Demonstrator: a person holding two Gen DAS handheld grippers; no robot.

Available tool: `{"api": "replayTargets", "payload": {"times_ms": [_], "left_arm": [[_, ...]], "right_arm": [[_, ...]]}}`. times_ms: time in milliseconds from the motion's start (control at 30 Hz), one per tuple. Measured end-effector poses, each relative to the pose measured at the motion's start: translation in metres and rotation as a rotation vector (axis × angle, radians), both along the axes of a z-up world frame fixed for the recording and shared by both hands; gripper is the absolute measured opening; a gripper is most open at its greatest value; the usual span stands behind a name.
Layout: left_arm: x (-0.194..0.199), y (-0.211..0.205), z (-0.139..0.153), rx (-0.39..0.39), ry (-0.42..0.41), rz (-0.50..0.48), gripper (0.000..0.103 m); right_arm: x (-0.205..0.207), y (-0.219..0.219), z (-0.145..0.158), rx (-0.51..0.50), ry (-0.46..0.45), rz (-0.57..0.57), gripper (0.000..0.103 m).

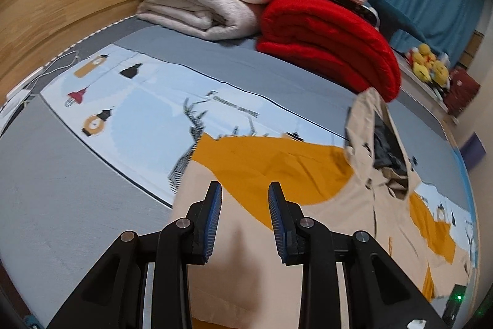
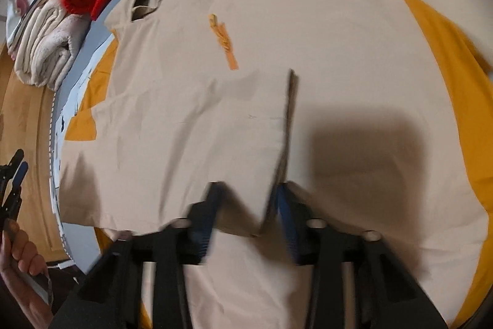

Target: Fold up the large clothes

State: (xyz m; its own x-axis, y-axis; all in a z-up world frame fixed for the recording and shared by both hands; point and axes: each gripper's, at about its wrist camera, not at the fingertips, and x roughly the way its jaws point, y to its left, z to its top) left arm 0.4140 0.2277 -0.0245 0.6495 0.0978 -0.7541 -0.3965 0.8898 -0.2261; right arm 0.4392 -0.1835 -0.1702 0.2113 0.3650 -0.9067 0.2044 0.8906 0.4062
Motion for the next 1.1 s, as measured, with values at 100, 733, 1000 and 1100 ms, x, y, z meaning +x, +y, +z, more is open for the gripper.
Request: {"api": "replayTargets", "payload": {"times_ms": [100, 733, 1000, 1100], "left_arm": [[0.002, 0.01, 0.0, -0.003, 0.0, 0.041, 0.028], [0.046, -0.025, -0.085, -0.196, 0.294, -0.12, 0.028], [0.041, -0.034, -0.124, -0.157, 0.466, -0.129, 0.028], [0.039, -0.041, -0.114, -0.122, 0.437, -0.131, 0.028]], "right_arm": [[0.007, 0.002, 0.016, -0.01, -0.067, -0.003, 0.007], [0.069, -0.148, 0.061, -0.263, -0.239, -0.261, 0.005], [0.069, -0.171, 0.051, -0.285, -0.191, -0.304, 0.01], [0.067, -0.18, 0.051, -0.251, -0.211, -0.333, 0.011]]}}
